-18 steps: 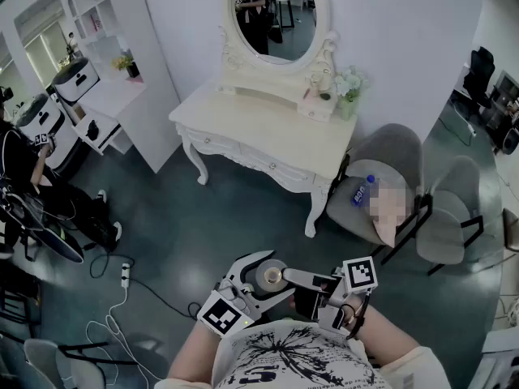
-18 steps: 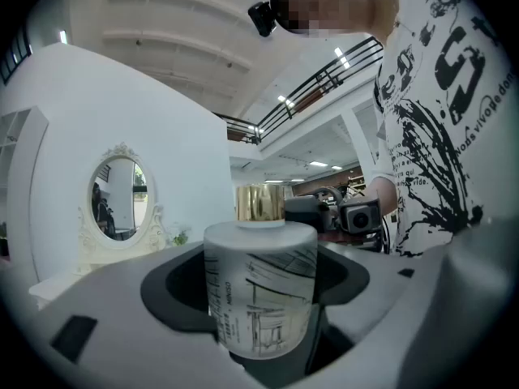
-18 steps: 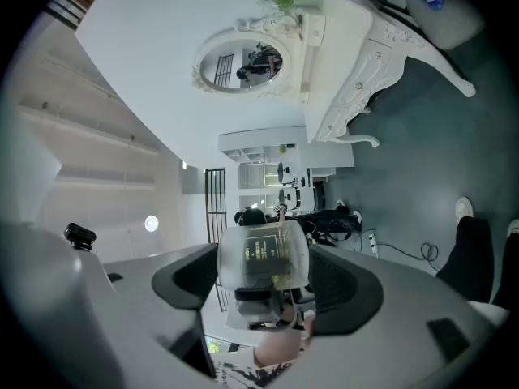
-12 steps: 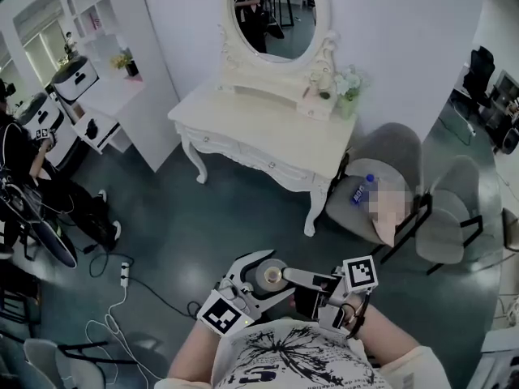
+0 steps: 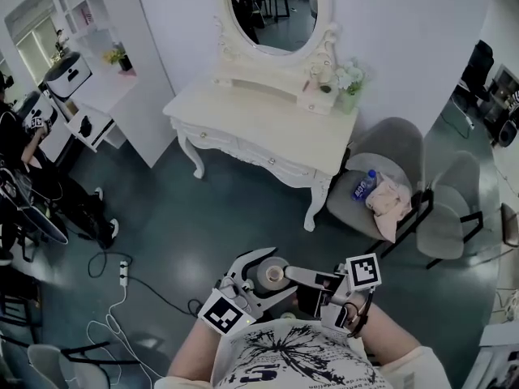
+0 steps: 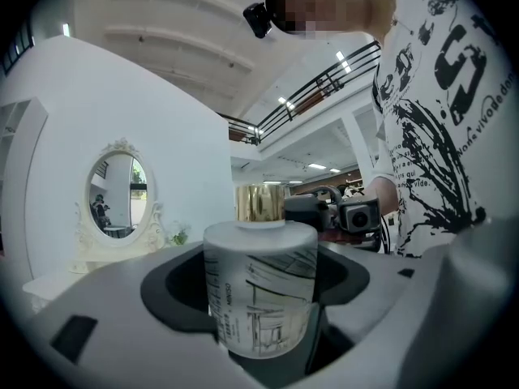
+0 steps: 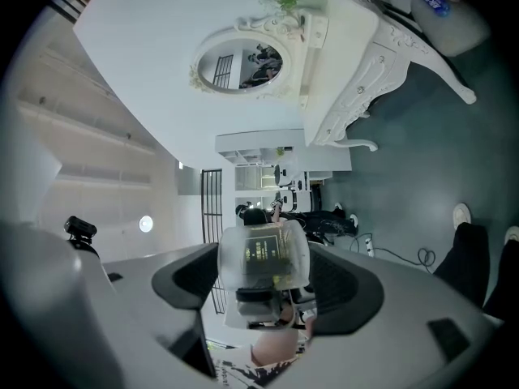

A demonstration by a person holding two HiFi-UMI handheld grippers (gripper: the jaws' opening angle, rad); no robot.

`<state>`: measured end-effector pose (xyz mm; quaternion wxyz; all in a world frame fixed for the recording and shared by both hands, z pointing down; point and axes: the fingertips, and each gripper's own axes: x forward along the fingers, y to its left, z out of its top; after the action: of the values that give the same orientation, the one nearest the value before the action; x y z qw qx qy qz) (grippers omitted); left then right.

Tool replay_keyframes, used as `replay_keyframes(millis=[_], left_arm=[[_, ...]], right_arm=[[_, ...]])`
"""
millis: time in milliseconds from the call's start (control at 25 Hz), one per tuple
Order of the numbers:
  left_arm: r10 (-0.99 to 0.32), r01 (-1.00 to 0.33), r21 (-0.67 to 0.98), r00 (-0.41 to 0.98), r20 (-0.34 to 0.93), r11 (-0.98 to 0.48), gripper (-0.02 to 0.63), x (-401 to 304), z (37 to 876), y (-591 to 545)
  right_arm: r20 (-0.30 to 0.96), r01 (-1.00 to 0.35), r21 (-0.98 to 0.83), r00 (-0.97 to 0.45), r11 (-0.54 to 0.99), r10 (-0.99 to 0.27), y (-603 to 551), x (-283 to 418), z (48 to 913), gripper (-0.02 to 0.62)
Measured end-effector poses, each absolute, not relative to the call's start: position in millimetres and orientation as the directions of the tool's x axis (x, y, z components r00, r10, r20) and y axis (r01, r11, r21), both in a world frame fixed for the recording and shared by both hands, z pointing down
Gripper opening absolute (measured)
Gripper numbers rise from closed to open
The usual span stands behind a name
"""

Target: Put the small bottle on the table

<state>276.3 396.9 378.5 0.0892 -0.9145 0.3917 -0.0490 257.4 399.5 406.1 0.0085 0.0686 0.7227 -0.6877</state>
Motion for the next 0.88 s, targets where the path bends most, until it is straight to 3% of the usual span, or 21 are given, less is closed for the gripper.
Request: replay_keyframes(millis=[880], left_arm=[[-0.661,-0.643,-0.189,0.749,0.050,-0.742,0.350,63,382,312]], right_arm=[[-0.109,0.108,-0.994,-0.994,0.022,-0.014,314,45,410,0.350]])
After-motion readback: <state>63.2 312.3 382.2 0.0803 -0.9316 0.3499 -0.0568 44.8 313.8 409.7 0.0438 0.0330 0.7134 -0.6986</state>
